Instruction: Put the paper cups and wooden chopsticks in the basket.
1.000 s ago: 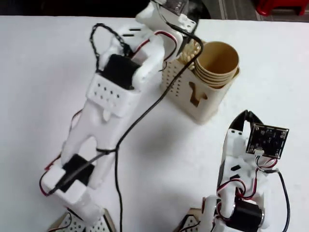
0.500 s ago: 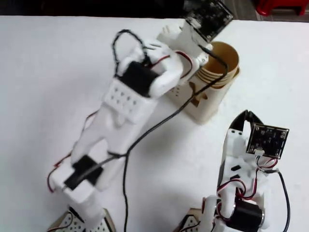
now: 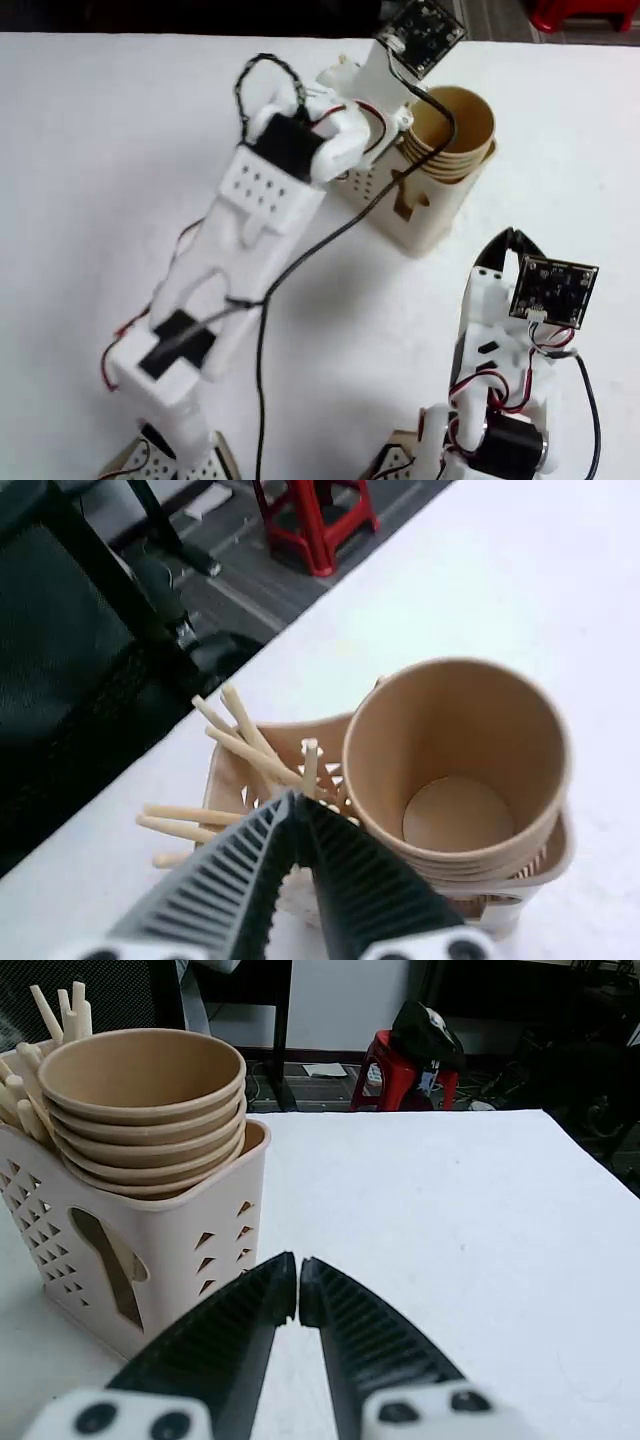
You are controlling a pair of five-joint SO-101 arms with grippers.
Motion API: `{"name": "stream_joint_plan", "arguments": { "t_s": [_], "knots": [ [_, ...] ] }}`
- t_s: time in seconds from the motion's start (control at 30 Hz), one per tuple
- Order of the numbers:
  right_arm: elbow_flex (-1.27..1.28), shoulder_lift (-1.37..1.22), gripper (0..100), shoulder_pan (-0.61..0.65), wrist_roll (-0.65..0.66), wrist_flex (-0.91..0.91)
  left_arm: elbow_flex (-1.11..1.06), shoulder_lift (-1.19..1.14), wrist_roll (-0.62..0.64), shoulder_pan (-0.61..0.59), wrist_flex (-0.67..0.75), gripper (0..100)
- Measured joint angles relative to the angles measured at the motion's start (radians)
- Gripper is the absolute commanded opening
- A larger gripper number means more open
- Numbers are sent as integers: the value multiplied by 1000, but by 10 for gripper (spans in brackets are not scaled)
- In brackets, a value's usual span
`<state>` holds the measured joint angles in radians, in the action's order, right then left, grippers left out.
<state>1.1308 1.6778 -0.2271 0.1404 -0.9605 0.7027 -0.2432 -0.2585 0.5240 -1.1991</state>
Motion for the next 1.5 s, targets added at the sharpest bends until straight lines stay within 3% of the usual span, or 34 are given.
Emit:
{"name": "stream_joint_plan", "arguments": {
  "t_s": [0.27, 0.6, 0.93, 1.17, 1.5],
  "knots": [
    [0, 0, 25, 0, 0, 0, 0, 227, 0, 34, -75, 22],
    [5, 0, 25, 35, 0, 0, 0, 509, -5, 34, -305, 20],
    [8, 0, 24, 210, 69, -57, -40, 867, 25, -129, -402, 21],
    [8, 0, 24, 276, 69, -86, -339, 1148, 60, -147, -341, 22],
    [8, 0, 25, 491, 69, -100, -1106, 1616, 68, -285, 21, 24]
  ]
}}
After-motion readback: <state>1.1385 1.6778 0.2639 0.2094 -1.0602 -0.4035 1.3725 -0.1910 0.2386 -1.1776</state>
